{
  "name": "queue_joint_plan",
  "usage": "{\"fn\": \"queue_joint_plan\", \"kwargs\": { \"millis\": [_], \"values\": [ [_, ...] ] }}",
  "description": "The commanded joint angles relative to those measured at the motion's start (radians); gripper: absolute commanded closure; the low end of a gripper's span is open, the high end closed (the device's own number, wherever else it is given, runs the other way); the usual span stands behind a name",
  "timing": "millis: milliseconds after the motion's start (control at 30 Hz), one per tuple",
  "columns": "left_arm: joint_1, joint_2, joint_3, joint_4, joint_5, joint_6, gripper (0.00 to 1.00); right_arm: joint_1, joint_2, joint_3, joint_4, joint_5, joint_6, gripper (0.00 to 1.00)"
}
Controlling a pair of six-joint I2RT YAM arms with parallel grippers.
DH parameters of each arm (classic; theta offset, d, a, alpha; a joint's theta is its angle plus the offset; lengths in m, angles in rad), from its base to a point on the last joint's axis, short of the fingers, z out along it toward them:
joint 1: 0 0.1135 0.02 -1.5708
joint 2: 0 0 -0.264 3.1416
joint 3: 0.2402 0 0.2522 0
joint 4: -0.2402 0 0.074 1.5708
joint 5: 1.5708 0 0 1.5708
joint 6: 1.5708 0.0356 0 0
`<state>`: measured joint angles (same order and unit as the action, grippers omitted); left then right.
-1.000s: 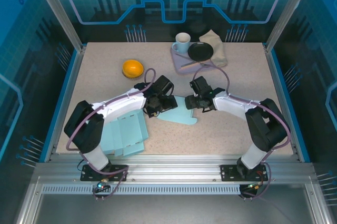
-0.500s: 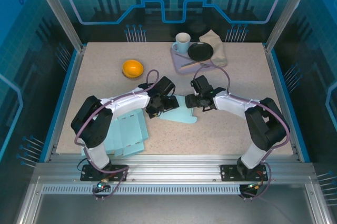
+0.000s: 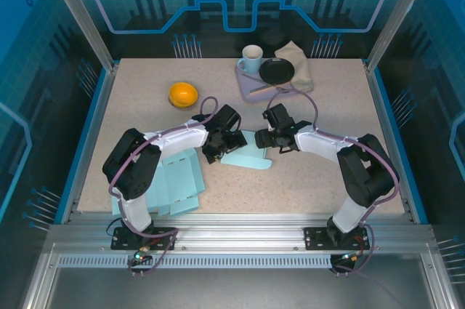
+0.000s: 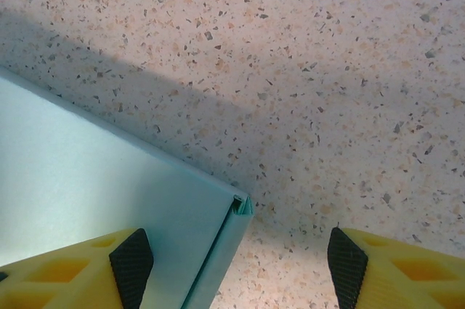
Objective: Fold the paper box
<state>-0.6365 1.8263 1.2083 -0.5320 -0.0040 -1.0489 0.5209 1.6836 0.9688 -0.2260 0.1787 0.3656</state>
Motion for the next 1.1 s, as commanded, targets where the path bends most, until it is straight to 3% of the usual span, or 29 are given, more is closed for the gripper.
{"fn": "queue_joint_plan", "kwargs": {
  "millis": [0,367,700,867,1067],
  "values": [
    [-0.001,0.027,0.014,0.027,0.101,-0.048,0.02,-0.006,0.051,-0.038,-0.064,-0.021,-0.017,0.31],
    [-0.02,-0.045,0.054,0.021,0.217,-0.184,0.02,-0.006,0.065,-0.032,-0.061,-0.03,0.015,0.32],
    [-0.021,-0.039,0.07,0.018,0.201,-0.228,0.02,0.003,0.074,-0.038,-0.053,-0.041,0.045,0.32],
    [-0.012,-0.038,0.089,-0.105,0.025,-0.155,0.01,0.003,0.075,-0.044,-0.056,-0.052,0.05,0.32],
    [0.016,-0.039,-0.006,0.022,0.115,-0.219,0.01,0.003,0.067,-0.056,-0.052,-0.057,0.058,0.32]
  ]
}}
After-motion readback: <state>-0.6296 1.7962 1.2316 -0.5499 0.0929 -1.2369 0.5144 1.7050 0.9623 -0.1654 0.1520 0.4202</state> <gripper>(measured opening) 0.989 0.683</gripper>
